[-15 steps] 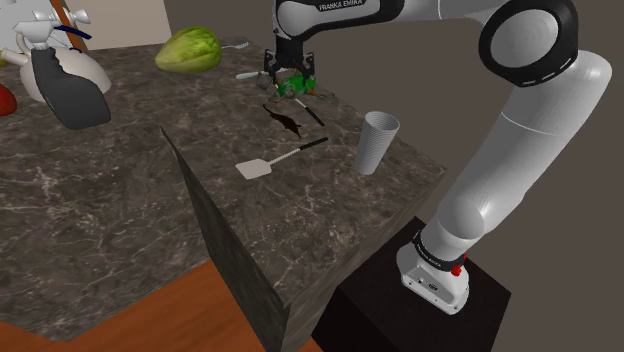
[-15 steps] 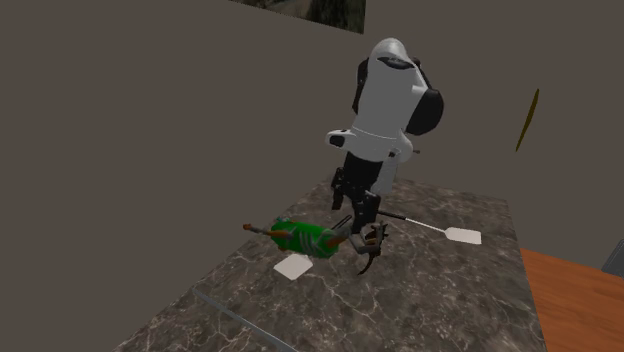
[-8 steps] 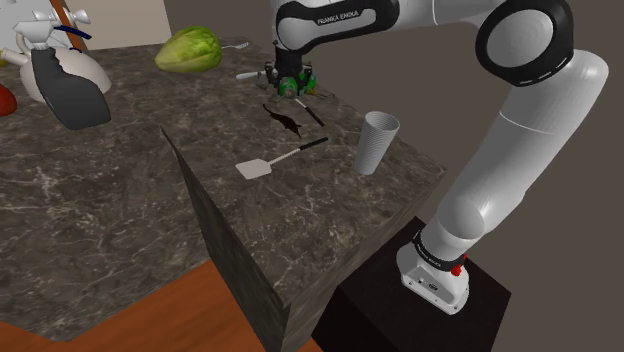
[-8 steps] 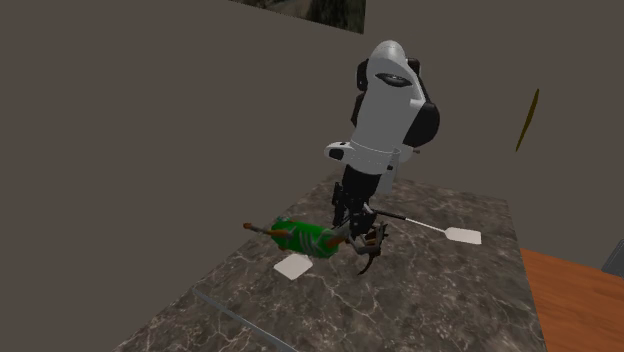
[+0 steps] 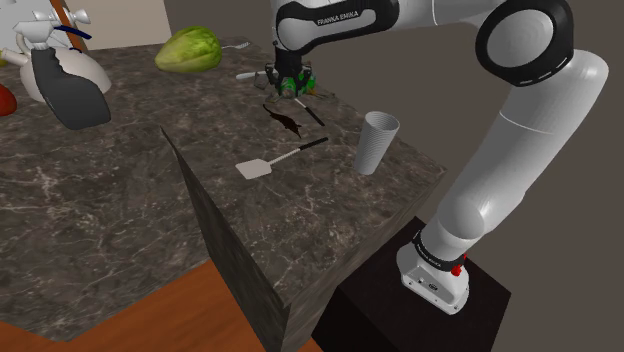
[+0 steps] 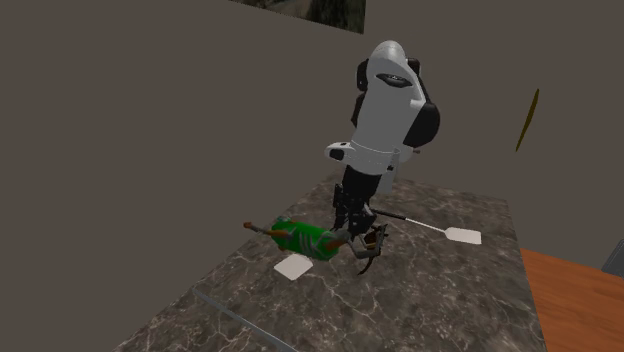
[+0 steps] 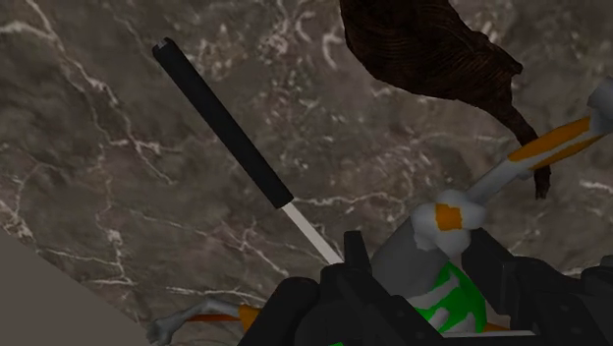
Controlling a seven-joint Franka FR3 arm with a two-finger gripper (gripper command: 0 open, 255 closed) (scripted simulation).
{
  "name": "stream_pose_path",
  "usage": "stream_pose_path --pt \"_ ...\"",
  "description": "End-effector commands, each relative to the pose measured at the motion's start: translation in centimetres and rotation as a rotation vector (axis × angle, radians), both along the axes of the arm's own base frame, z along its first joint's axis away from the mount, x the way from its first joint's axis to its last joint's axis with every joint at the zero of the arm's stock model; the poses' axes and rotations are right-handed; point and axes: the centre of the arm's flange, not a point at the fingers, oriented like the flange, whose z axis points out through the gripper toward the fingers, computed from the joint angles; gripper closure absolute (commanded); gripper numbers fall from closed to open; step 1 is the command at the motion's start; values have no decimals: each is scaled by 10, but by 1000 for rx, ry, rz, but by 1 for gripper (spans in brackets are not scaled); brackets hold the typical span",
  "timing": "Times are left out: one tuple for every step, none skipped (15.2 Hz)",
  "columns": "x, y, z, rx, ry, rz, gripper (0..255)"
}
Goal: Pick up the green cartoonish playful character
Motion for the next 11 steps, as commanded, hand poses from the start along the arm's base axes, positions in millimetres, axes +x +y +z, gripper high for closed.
stream_pose_path --pt "0 -1 -1 0 0 -1 255" --pt "0 -1 5 0 0 -1 255" --pt "0 -1 10 0 0 -1 255" --pt "0 -1 15 0 0 -1 255" --pt "0 -1 21 0 0 -1 255" --pt "0 -1 26 0 0 -1 255" --pt "0 -1 31 0 0 -1 255" --pt "0 -1 36 0 0 -1 255" --pt "0 -1 42 0 0 -1 255" --pt "0 -1 47 0 0 -1 255" --pt "0 -1 52 0 0 -1 255"
